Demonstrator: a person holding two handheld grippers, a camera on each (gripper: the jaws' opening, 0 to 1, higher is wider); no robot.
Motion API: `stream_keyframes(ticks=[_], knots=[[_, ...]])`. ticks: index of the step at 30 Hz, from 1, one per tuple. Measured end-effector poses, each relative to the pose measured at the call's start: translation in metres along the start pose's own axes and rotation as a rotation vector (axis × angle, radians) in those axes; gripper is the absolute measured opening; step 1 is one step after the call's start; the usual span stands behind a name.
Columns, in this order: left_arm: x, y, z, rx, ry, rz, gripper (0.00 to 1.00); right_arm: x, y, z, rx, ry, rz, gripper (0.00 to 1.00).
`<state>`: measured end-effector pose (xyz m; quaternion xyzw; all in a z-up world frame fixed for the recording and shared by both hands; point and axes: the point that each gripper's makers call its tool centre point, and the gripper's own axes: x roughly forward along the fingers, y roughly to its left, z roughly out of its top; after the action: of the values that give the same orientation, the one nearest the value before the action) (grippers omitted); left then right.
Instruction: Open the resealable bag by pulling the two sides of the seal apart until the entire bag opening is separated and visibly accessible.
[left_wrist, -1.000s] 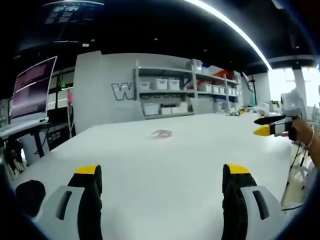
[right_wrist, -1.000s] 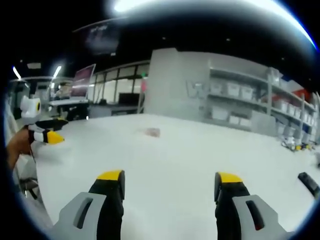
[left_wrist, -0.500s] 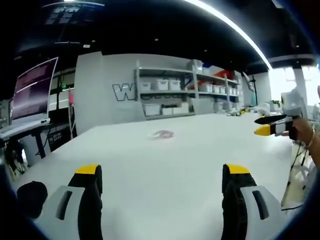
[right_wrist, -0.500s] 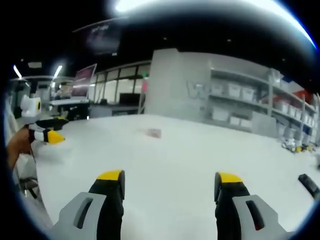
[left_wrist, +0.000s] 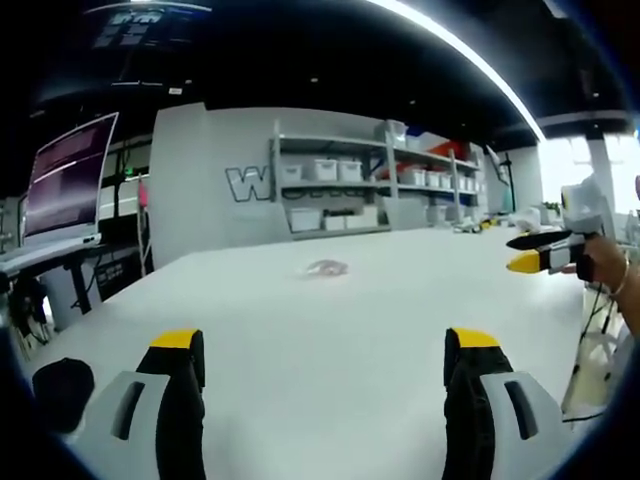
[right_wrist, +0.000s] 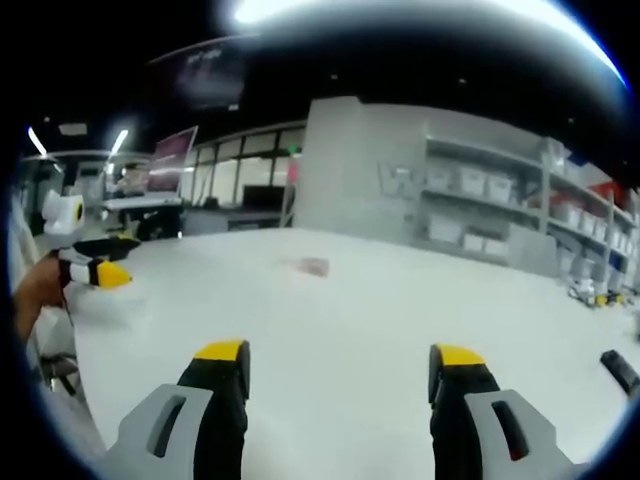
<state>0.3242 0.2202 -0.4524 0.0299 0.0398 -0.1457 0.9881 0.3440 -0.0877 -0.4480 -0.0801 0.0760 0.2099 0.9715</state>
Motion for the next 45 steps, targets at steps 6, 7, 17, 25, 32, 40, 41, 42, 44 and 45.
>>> stream_keyframes(ticks=[6, 7, 17, 25, 32, 40, 41, 42, 44, 45], knots=[[0.000, 0.001, 0.003, 0.001, -0.007, 0.002, 0.97, 0.003, 0.000, 0.005, -0.001, -0.012, 0.001, 0.73], [0.000, 0.001, 0.004, 0.002, -0.008, 0.003, 0.97, 0.004, 0.000, 0.006, -0.001, -0.012, 0.000, 0.73], [0.000, 0.003, 0.004, -0.001, -0.012, 0.004, 0.97, 0.012, 0.005, 0.013, -0.011, -0.015, 0.014, 0.73], [-0.001, 0.005, 0.004, -0.002, -0.015, 0.005, 0.97, 0.023, 0.005, 0.019, -0.005, -0.025, 0.021, 0.72], [-0.003, 0.006, 0.003, -0.003, -0.015, 0.008, 0.97, 0.028, 0.008, 0.020, -0.004, -0.026, 0.030, 0.72], [-0.003, 0.005, 0.005, -0.001, -0.024, 0.010, 0.97, 0.031, 0.008, 0.022, 0.001, -0.028, 0.034, 0.72], [-0.003, 0.004, 0.005, -0.002, -0.025, 0.010, 0.97, 0.032, 0.008, 0.022, 0.000, -0.028, 0.034, 0.72], [-0.003, 0.004, 0.005, -0.002, -0.025, 0.009, 0.97, 0.032, 0.008, 0.021, 0.000, -0.027, 0.033, 0.72], [-0.003, 0.004, 0.004, 0.000, -0.022, 0.009, 0.97, 0.032, 0.007, 0.021, 0.002, -0.026, 0.032, 0.72], [-0.003, 0.003, 0.004, 0.001, -0.020, 0.009, 0.97, 0.032, 0.007, 0.021, 0.003, -0.026, 0.032, 0.72]])
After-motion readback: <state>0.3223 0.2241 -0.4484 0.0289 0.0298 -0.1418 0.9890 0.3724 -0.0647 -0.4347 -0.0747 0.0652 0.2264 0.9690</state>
